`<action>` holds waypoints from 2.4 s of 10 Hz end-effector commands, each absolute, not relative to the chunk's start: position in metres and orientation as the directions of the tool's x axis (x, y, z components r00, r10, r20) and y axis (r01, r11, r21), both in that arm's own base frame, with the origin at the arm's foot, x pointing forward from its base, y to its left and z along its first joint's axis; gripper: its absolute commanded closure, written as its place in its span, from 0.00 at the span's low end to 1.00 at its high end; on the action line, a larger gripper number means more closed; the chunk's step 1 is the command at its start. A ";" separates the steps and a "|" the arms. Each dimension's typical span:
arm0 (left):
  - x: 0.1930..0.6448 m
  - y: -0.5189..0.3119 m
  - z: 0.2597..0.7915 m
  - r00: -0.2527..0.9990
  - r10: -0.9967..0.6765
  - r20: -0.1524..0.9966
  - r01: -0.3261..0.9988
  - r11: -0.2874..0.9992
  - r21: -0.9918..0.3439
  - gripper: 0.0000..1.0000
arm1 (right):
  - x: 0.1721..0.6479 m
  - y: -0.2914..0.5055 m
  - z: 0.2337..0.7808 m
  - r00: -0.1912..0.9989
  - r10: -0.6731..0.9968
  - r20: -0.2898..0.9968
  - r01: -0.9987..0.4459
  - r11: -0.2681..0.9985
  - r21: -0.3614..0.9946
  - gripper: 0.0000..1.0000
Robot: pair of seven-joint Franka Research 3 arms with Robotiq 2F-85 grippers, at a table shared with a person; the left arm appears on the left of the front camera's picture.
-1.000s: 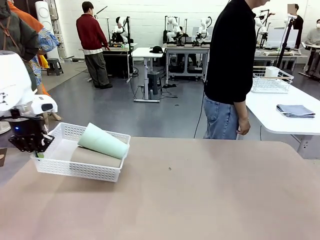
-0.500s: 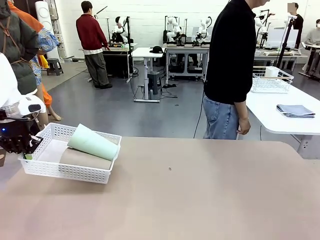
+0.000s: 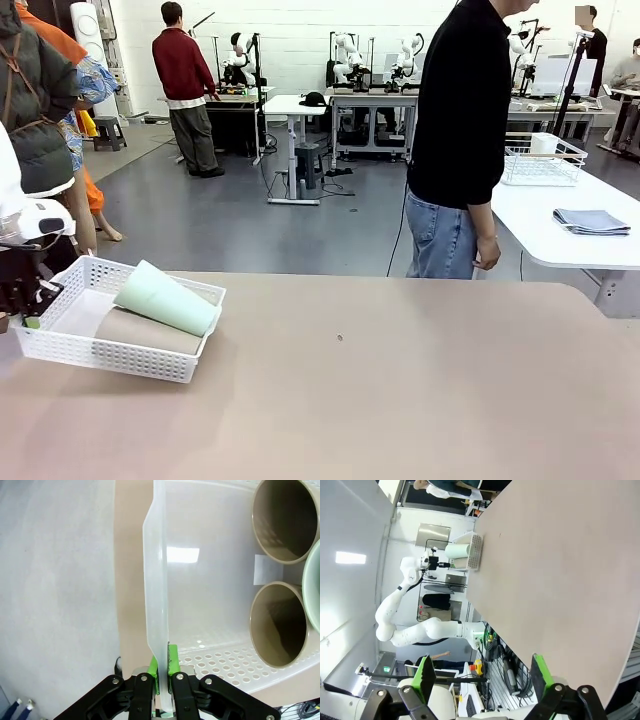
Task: Clean and organize the cups into the basket.
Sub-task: Move the Organizing basket back to the left side of the table.
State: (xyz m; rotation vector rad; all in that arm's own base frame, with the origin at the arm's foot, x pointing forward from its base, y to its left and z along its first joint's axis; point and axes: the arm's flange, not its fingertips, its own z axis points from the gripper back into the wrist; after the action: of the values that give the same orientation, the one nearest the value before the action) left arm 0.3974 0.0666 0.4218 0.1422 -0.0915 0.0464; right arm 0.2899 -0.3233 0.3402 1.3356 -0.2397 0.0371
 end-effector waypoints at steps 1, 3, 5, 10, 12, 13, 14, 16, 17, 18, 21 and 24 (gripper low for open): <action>0.400 0.088 0.425 0.995 0.061 0.079 -0.072 0.987 0.144 0.95 | 0.290 -0.324 0.341 0.970 -0.116 0.213 -0.181 0.240 0.954 0.00; 0.398 0.100 0.421 0.995 0.071 0.063 -0.079 0.987 0.141 0.95 | 0.290 -0.324 0.341 0.970 -0.116 0.213 -0.181 0.240 0.954 0.00; 0.401 0.107 0.417 0.995 0.083 0.045 -0.089 0.988 0.130 0.95 | 0.290 -0.324 0.341 0.970 -0.116 0.213 -0.181 0.240 0.954 0.00; 0.416 0.117 0.406 0.993 0.118 0.014 -0.119 0.987 0.104 0.35 | 0.290 -0.324 0.341 0.970 -0.116 0.213 -0.181 0.240 0.954 0.00; 0.417 0.116 0.406 0.991 0.130 0.013 -0.131 0.985 0.114 0.31 | 0.290 -0.324 0.341 0.970 -0.116 0.213 -0.181 0.240 0.954 0.00; 0.417 0.116 0.406 0.991 0.132 0.013 -0.133 0.985 0.113 0.00 | 0.290 -0.324 0.341 0.970 -0.116 0.213 -0.181 0.240 0.954 0.00; 0.417 0.117 0.405 0.991 0.135 0.013 -0.136 0.984 0.114 0.00 | 0.290 -0.324 0.341 0.970 -0.116 0.213 -0.181 0.240 0.954 0.00; 0.417 0.118 0.405 0.990 0.137 0.012 -0.138 0.984 0.116 0.00 | 0.290 -0.324 0.341 0.970 -0.116 0.213 -0.181 0.240 0.954 0.00; 0.417 0.119 0.406 0.990 0.139 0.014 -0.140 0.984 0.113 0.00 | 0.290 -0.324 0.341 0.970 -0.116 0.213 -0.181 0.240 0.954 0.00; 0.417 0.119 0.406 0.990 0.140 0.017 -0.141 0.984 0.106 0.00 | 0.290 -0.324 0.341 0.970 -0.116 0.213 -0.181 0.240 0.954 0.00; 0.414 0.121 0.410 0.990 0.139 0.032 -0.142 0.984 0.106 0.00 | 0.290 -0.324 0.341 0.970 -0.116 0.213 -0.181 0.240 0.954 0.00; 0.404 0.123 0.418 0.984 0.159 0.078 -0.167 0.979 0.114 0.00 | 0.290 -0.324 0.341 0.970 -0.116 0.213 -0.181 0.240 0.954 0.00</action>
State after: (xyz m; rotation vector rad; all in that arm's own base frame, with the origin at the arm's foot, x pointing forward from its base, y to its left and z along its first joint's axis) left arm 0.4128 0.1199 0.4127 0.1221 -0.0394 0.1519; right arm 0.2899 -0.3232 0.3404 1.3353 -0.2401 0.0375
